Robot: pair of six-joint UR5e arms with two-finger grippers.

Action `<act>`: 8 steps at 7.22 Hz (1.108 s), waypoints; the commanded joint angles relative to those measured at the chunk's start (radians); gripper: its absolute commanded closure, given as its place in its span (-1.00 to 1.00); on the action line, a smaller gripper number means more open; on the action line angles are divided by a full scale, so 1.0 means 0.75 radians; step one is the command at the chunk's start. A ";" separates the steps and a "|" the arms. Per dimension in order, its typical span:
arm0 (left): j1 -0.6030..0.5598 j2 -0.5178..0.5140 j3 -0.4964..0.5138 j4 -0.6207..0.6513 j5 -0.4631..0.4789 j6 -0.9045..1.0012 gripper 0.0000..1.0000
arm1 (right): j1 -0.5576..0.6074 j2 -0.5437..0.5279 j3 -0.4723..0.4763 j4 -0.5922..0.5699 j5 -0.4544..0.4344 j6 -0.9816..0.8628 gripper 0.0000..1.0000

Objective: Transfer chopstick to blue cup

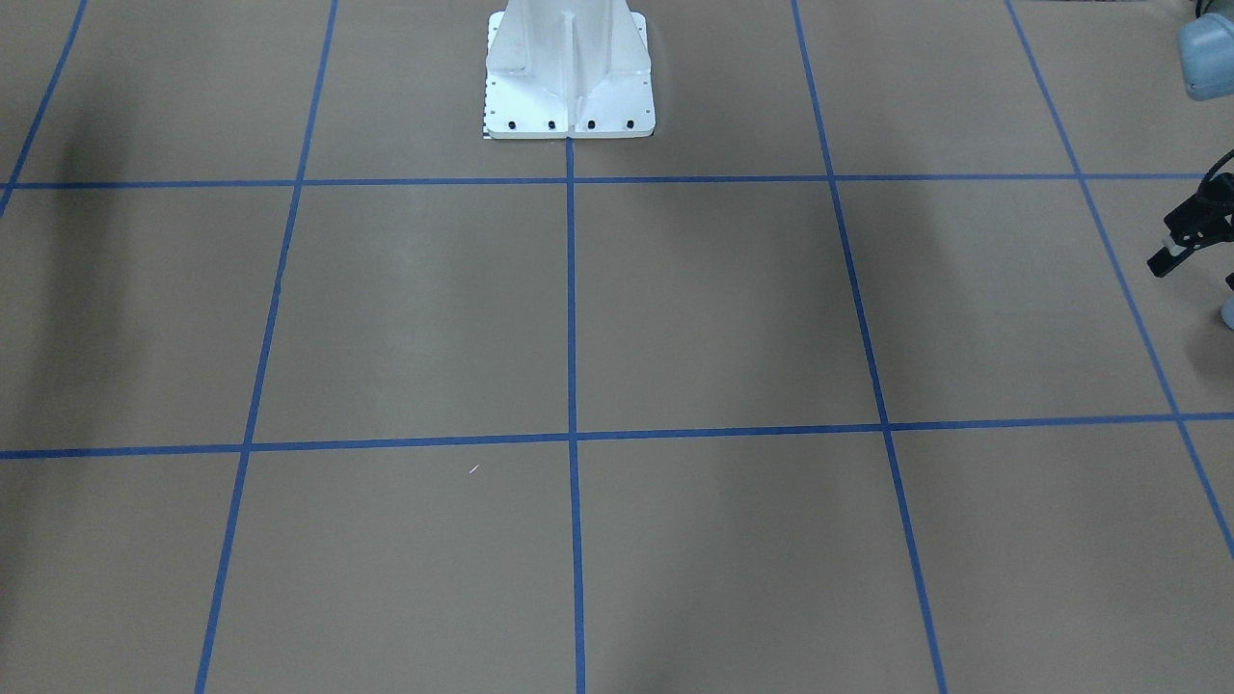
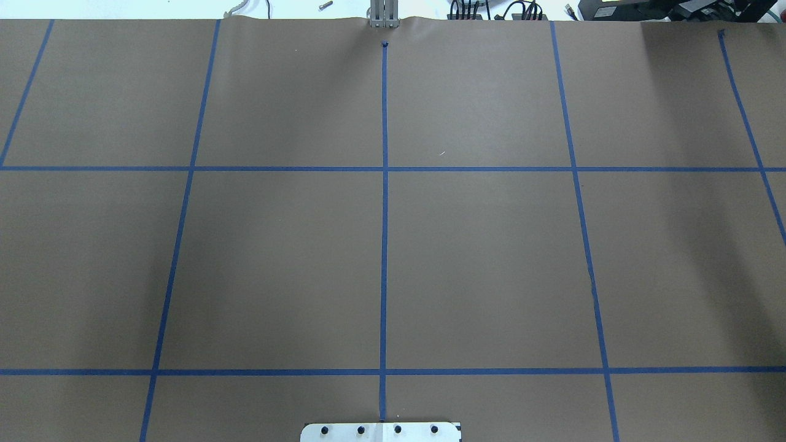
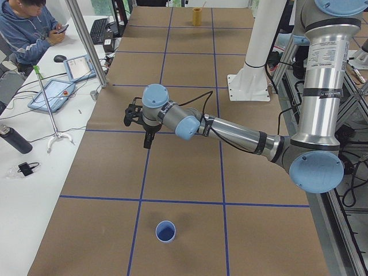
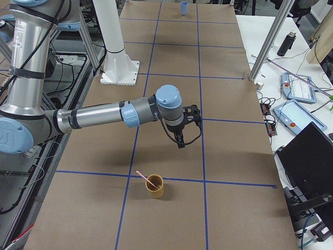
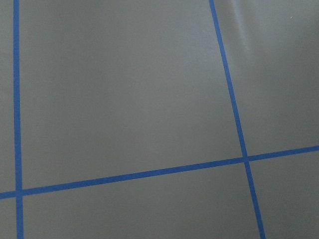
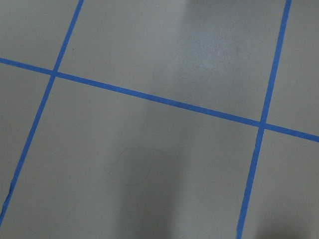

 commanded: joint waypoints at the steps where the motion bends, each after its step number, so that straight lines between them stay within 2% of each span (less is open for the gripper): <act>1: 0.004 0.039 0.010 -0.036 -0.003 -0.006 -0.97 | -0.001 -0.013 -0.103 0.172 0.018 0.007 -1.00; 2: 0.006 0.039 0.014 -0.077 -0.003 -0.002 -0.97 | -0.001 -0.011 -0.128 0.213 0.030 0.017 -1.00; 4: 0.008 0.053 0.024 -0.137 -0.001 -0.079 -0.97 | -0.003 -0.007 -0.140 0.258 0.091 0.187 -1.00; 5: 0.008 0.058 0.038 -0.137 0.002 -0.061 -0.95 | -0.003 -0.013 -0.150 0.339 0.099 0.193 -1.00; 6: 0.006 0.049 0.116 -0.141 0.002 0.024 -0.94 | -0.005 -0.011 -0.167 0.391 0.097 0.193 -1.00; 7: 0.000 0.049 0.197 -0.131 0.020 0.282 -0.95 | -0.005 -0.011 -0.197 0.440 0.097 0.193 -1.00; 8: -0.057 0.037 0.297 -0.127 0.129 0.505 -0.95 | -0.005 -0.013 -0.244 0.487 0.099 0.200 -1.00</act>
